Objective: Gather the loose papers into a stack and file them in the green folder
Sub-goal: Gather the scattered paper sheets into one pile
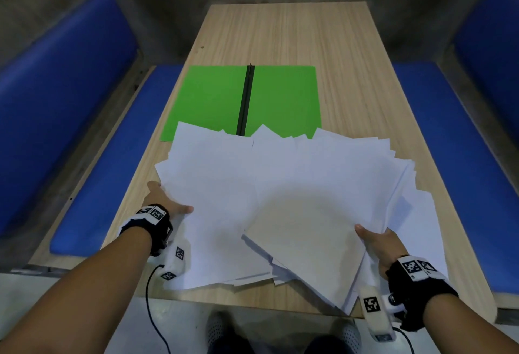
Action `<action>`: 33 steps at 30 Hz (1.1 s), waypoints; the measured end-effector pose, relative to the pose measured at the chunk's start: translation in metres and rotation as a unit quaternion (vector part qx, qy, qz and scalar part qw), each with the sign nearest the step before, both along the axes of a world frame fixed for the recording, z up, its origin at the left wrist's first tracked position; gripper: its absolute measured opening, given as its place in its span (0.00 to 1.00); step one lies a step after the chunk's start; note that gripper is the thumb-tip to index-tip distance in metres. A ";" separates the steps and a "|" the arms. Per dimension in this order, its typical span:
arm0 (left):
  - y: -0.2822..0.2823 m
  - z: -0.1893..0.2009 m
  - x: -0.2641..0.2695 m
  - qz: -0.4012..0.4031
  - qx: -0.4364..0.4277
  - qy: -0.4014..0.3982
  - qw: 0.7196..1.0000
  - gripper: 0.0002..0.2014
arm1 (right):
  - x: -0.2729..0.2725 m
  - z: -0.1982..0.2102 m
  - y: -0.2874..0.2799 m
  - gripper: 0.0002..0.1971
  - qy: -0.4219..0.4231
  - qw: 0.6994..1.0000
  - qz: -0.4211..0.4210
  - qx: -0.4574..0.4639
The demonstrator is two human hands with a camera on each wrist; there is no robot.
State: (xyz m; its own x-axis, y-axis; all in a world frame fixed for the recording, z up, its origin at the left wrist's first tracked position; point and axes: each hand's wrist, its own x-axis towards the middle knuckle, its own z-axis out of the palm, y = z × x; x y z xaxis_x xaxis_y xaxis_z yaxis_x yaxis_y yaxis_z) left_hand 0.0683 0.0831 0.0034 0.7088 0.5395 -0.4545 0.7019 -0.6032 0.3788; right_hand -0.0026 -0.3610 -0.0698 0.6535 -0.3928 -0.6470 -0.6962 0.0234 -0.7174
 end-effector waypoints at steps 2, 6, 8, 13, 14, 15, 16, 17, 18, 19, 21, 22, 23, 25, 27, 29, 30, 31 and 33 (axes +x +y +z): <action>-0.002 0.001 0.000 0.026 -0.014 -0.004 1.000 0.45 | 0.001 -0.002 -0.001 0.39 -0.006 1.000 0.003 -0.001; -0.012 0.006 -0.002 0.005 -0.038 0.014 0.999 0.27 | 0.000 -0.025 -0.014 0.67 -0.016 1.000 -0.004 -0.009; -0.017 0.005 -0.006 -0.008 -0.047 0.010 0.999 0.20 | 0.000 -0.012 -0.010 0.55 -0.010 1.000 0.002 -0.004; -0.028 0.006 -0.017 -0.020 -0.123 -0.045 0.991 0.16 | -0.001 0.000 -0.003 0.35 -0.011 1.000 0.001 -0.008; -0.029 0.010 -0.018 -0.014 -0.132 -0.066 0.989 0.17 | -0.001 -0.001 -0.003 0.35 -0.010 1.000 0.004 -0.007; -0.029 0.016 -0.018 -0.009 -0.135 -0.090 0.987 0.16 | -0.001 -0.001 -0.003 0.33 -0.009 1.000 0.006 -0.001; -0.028 0.025 -0.016 -0.003 -0.135 -0.120 0.984 0.15 | 0.000 0.000 -0.002 0.30 -0.012 1.000 0.009 0.006; -0.027 0.037 -0.014 0.001 -0.136 -0.155 0.979 0.14 | 0.000 0.003 -0.001 0.26 -0.015 1.000 0.014 0.010; -0.024 0.050 -0.009 0.002 -0.136 -0.189 0.972 0.13 | 0.000 0.005 -0.001 0.23 -0.018 0.999 0.024 0.014; -0.020 0.063 -0.005 -0.004 -0.134 -0.216 0.967 0.12 | 0.001 0.004 -0.002 0.21 -0.023 0.999 0.027 0.015; -0.014 0.086 0.005 -0.019 -0.149 -0.247 0.957 0.07 | -0.001 0.009 -0.003 0.17 -0.038 0.998 0.041 0.021; -0.012 0.095 0.010 -0.023 -0.178 -0.253 0.950 0.05 | -0.002 0.011 -0.003 0.15 -0.048 0.997 0.048 0.018; -0.013 0.103 0.012 -0.028 -0.218 -0.259 0.940 0.06 | -0.002 0.013 -0.003 0.16 -0.055 0.997 0.052 0.013; -0.026 0.111 0.012 -0.041 -0.304 -0.265 0.914 0.12 | -0.003 0.018 -0.002 0.18 -0.069 0.996 0.060 0.006; -0.049 0.110 0.007 -0.063 -0.378 -0.253 0.888 0.15 | -0.002 0.024 -0.002 0.18 -0.086 0.994 0.060 0.003; -0.077 0.098 -0.003 -0.081 -0.422 -0.211 0.878 0.14 | -0.001 0.030 -0.003 0.15 -0.097 0.994 0.049 0.019; -0.089 0.086 -0.006 -0.083 -0.431 -0.183 0.880 0.14 | 0.000 0.035 -0.003 0.14 -0.103 0.993 0.050 0.028; -0.101 0.075 -0.010 -0.081 -0.435 -0.159 0.883 0.16 | 0.000 0.041 -0.003 0.13 -0.108 0.992 0.051 0.039; -0.117 0.049 -0.014 -0.079 -0.431 -0.118 0.891 0.20 | 0.003 0.049 -0.003 0.15 -0.123 0.989 0.052 0.065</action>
